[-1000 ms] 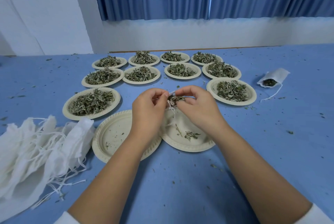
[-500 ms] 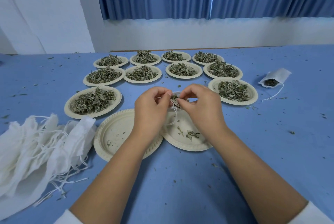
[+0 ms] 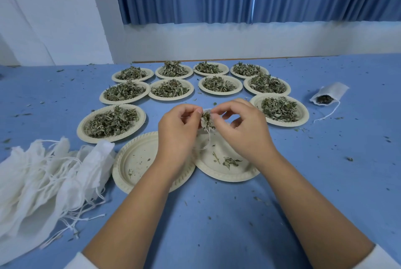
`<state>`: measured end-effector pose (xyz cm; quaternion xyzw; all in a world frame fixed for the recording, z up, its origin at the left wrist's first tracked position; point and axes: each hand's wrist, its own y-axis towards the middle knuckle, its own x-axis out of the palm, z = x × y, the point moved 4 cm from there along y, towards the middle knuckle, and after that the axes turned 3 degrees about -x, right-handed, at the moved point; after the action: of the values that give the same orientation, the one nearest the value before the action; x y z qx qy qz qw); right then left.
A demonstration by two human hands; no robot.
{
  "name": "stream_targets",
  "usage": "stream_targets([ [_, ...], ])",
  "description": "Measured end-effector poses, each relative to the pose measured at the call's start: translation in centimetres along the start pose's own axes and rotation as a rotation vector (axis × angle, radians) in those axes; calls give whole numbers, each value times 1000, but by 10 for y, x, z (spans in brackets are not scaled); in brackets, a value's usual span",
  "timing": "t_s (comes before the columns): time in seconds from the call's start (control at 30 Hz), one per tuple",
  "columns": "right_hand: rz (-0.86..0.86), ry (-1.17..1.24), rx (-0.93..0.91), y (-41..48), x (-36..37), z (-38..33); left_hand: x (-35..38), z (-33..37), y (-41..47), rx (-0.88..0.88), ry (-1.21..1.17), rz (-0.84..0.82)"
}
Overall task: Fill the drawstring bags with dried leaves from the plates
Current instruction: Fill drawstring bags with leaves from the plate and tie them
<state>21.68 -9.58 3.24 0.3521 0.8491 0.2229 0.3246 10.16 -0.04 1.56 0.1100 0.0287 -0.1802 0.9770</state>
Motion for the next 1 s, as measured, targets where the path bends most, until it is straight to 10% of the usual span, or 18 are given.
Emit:
stream_targets([
  [0.53,35,245,210,2,0,13,0,4,-2,-25,-33,-24],
  [1.0,-269,-340,20,0,18,13,9,8,-7,97,94,-168],
])
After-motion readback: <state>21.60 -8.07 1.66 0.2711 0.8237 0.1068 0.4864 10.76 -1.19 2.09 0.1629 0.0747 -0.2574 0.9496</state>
